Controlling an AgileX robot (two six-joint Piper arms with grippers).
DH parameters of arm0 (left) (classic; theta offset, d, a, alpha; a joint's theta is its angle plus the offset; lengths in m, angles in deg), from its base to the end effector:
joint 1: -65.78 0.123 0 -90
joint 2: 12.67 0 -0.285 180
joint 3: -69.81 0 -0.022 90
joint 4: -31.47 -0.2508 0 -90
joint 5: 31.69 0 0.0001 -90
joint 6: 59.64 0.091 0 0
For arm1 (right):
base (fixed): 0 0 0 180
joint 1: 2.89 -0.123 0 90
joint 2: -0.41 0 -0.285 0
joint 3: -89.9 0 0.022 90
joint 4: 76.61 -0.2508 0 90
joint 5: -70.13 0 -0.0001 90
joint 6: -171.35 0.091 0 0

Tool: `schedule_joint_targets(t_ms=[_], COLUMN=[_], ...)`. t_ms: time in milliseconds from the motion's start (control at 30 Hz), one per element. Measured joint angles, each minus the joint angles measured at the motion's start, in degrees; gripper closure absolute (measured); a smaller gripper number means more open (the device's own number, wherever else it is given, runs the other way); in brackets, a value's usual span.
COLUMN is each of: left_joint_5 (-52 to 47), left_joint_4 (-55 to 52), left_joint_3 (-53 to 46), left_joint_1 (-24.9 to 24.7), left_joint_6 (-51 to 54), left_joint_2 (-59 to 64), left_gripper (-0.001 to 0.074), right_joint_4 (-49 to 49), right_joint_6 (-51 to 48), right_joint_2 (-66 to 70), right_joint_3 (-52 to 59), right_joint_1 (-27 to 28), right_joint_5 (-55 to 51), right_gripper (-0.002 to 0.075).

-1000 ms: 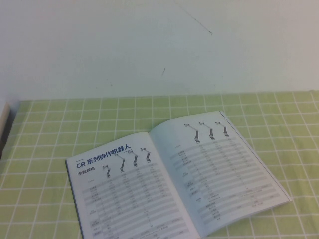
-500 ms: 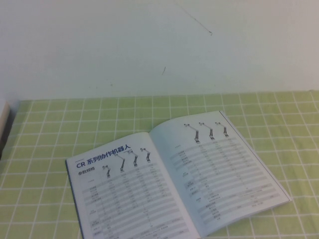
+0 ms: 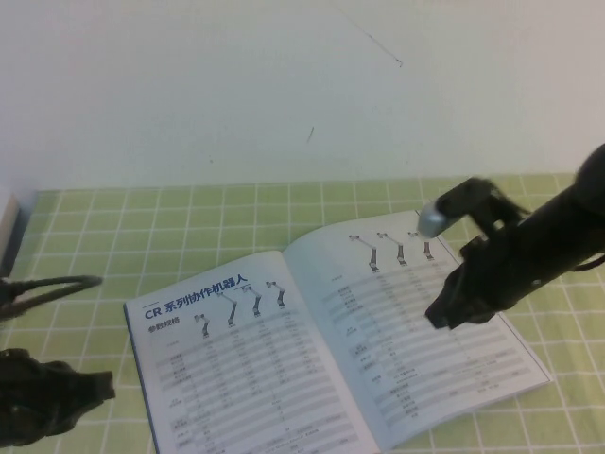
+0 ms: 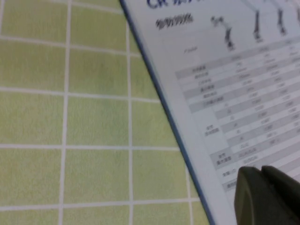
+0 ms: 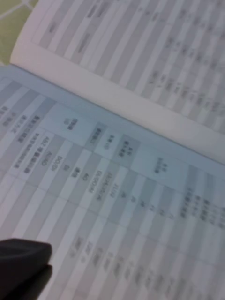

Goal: Close book
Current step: 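Close the open booklet and leave it lying on the table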

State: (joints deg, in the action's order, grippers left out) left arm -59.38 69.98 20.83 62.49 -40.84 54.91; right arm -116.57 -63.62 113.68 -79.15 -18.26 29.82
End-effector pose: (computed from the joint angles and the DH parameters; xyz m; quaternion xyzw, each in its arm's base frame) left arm 0.1809 -0.0368 0.2283 -0.0545 0.9261 -0.1942 0.3189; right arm 0.3412 0.1331 0.1856 -0.3497 0.8928 0.1962 0.2051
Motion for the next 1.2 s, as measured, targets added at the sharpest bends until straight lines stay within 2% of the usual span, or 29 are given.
schedule_joint_targets(t_ms=[167,467,667,933,1200], left_joint_5=[2.1,7.0,8.51,8.76,9.03], left_joint_4=[1.7,2.18,2.39,2.17,-7.68], left_joint_3=[1.16,2.49,3.93,8.29,8.88], left_joint_1=[0.0,0.0,-1.59,-9.93,-10.32], left_joint_6=[3.26,4.62,4.71,3.96,-4.54], left_joint_2=[11.77,22.01,28.11,30.07,31.11], left_gripper=[0.0739,0.0739,0.0739,0.0739,0.0739], right_joint_4=[10.43,17.62,18.66,18.76,18.49], right_joint_6=[7.51,12.24,13.27,15.17,18.67], right_joint_2=[12.38,14.39,14.39,14.39,13.63], right_joint_3=[-8.86,-12.11,-12.11,-12.11,-9.06], right_joint_1=[-5.56,-6.86,-6.98,-6.98,-6.98], right_joint_5=[-4.01,-4.16,-4.16,-4.65,-2.3], right_gripper=[0.0729,0.0729,0.0729,0.0729,0.0729])
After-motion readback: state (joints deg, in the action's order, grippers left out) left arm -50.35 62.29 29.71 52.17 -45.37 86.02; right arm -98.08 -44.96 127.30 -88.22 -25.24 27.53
